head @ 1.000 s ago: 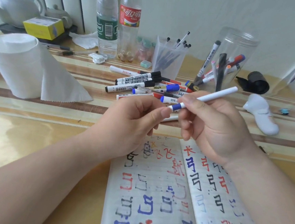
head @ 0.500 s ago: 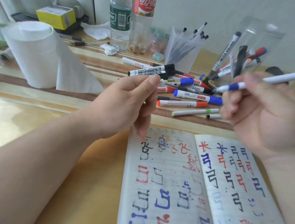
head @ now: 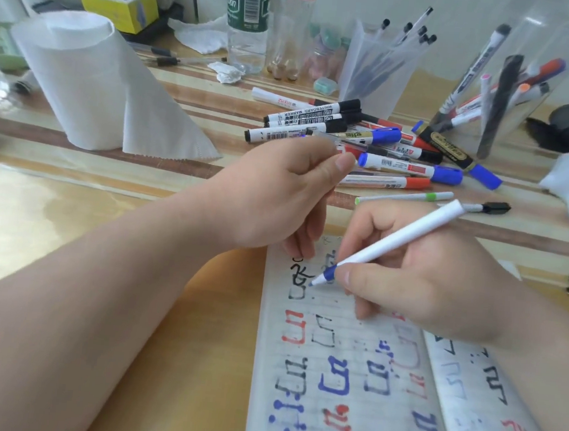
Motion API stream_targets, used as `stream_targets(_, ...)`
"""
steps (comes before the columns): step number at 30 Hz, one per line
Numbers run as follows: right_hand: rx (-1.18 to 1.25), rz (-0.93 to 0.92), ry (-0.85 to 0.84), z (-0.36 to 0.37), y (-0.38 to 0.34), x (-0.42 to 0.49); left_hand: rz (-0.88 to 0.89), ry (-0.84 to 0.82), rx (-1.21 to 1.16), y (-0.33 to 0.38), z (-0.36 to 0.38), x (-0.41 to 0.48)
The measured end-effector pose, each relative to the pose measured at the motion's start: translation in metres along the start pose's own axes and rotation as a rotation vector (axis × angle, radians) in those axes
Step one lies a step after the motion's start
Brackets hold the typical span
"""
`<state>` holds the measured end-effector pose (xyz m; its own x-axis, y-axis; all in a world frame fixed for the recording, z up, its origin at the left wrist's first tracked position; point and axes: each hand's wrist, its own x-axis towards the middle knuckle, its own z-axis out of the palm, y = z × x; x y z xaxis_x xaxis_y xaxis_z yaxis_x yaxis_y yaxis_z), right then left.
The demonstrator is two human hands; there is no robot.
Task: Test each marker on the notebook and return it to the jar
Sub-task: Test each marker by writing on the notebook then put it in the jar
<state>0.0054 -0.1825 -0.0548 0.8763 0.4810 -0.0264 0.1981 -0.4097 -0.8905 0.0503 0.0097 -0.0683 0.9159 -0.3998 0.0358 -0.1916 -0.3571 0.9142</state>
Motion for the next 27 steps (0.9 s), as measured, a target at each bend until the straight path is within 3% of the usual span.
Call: stream_targets(27,0.054,0.016,-0.007,0.021,0.001,0.003,0.004,0.03,0.079,-0.003,0.0,0.006)
